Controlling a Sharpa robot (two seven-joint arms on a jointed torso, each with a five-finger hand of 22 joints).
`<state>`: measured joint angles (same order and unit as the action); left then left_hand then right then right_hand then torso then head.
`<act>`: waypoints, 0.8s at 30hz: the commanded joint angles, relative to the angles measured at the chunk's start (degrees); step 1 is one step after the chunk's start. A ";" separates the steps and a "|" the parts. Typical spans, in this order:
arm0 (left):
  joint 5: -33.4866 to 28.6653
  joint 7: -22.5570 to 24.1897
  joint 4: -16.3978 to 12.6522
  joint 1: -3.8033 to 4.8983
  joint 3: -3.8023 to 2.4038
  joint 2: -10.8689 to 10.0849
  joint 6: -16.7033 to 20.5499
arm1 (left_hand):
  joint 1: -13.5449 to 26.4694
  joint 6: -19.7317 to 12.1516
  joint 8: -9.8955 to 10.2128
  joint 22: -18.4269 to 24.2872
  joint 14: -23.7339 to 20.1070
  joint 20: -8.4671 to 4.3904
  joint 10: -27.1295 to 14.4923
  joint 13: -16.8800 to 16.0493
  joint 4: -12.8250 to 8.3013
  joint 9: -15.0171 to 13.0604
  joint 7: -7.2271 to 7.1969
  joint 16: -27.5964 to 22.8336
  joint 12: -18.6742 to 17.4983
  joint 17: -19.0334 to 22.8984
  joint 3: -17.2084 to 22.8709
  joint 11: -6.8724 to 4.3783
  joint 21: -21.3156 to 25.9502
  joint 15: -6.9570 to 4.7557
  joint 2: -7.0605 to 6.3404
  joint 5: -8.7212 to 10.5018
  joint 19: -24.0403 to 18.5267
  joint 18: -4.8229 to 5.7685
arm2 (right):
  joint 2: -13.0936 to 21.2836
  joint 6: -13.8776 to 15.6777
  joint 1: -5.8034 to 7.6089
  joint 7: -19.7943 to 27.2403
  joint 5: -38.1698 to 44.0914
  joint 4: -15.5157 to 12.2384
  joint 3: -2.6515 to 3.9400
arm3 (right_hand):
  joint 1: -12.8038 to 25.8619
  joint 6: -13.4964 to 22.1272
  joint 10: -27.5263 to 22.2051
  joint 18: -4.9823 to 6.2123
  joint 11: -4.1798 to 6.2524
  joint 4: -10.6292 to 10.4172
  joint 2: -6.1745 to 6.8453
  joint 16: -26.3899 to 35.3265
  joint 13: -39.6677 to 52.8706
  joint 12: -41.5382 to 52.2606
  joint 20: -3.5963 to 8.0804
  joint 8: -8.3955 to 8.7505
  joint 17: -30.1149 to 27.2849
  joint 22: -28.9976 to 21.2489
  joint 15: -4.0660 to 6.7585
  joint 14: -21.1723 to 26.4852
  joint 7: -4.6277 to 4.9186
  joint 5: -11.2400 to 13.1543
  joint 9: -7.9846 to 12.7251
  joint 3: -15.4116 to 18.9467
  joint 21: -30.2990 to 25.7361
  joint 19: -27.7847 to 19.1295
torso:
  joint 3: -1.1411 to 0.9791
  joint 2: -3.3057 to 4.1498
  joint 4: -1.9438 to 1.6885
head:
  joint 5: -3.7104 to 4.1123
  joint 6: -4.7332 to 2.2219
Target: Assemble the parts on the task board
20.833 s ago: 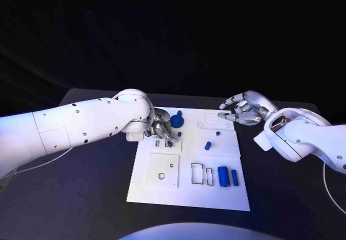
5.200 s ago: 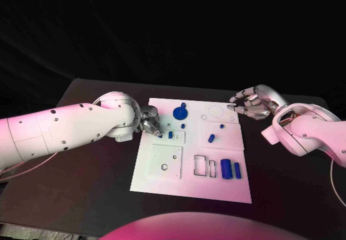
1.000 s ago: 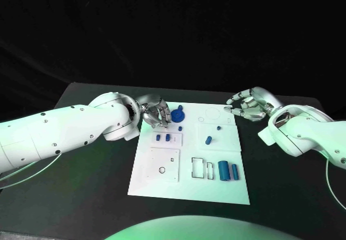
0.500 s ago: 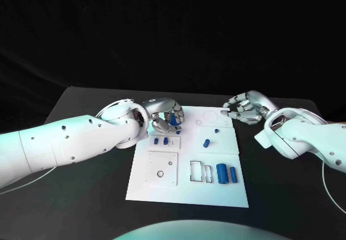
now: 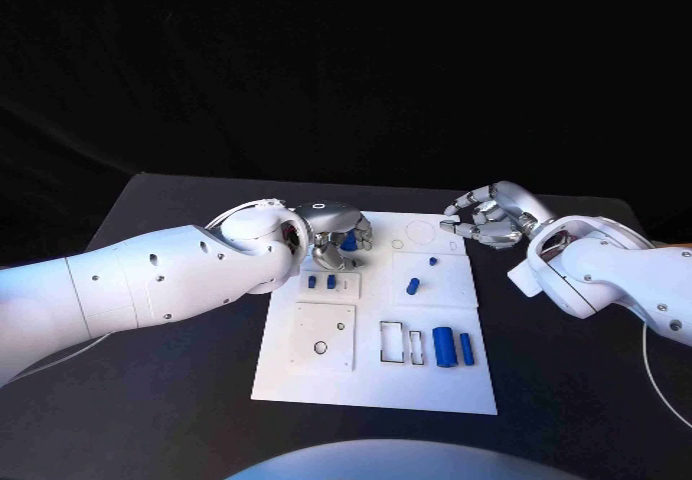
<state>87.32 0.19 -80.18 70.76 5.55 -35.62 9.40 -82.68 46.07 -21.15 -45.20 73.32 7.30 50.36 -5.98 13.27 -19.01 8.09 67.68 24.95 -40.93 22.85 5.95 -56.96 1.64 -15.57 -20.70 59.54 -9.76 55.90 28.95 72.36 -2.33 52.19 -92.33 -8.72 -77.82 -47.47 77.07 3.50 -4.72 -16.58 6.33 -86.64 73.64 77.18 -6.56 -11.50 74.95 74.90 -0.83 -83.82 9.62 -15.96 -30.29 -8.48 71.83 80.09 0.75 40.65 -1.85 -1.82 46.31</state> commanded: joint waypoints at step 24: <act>1.86 -3.90 3.39 -0.04 -0.02 2.79 -7.64 | -3.09 3.53 0.64 -9.23 3.65 -0.24 3.82 1.47 0.12 0.77 0.25 6.35 -0.25 -6.08 1.32 -0.25 -8.07 -0.20 1.88 0.02 5.06 1.60 | -0.18 -0.55 -0.06 0.48 0.41 -0.35 0.01 | 0.60 0.37 -0.48 0.87 -0.11 0.06 -0.03 0.37 -0.05 -0.20 -0.06 -0.27 7.20 4.57 0.23 -4.15 0.06 -0.27 0.06 -0.27 -0.16 -0.33 | -0.05 -0.04 -0.09 | 0.05 0.31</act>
<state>88.93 -3.34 -76.79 70.73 5.55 -33.04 2.97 -85.14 49.37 -20.72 -54.50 76.60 6.96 53.95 -4.58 13.39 -18.29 8.29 73.84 24.95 -47.03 23.86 5.80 -64.92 1.47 -13.53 -20.70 64.35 -8.84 55.78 28.94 72.34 -2.27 52.21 -92.57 -8.71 -77.82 -47.48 77.07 3.50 -4.72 -16.58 6.33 -86.64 73.64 77.19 -6.57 -11.50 74.94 74.94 -0.83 -83.82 9.62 -15.96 -30.29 -8.48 71.83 80.09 0.71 40.59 -1.91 -1.78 46.59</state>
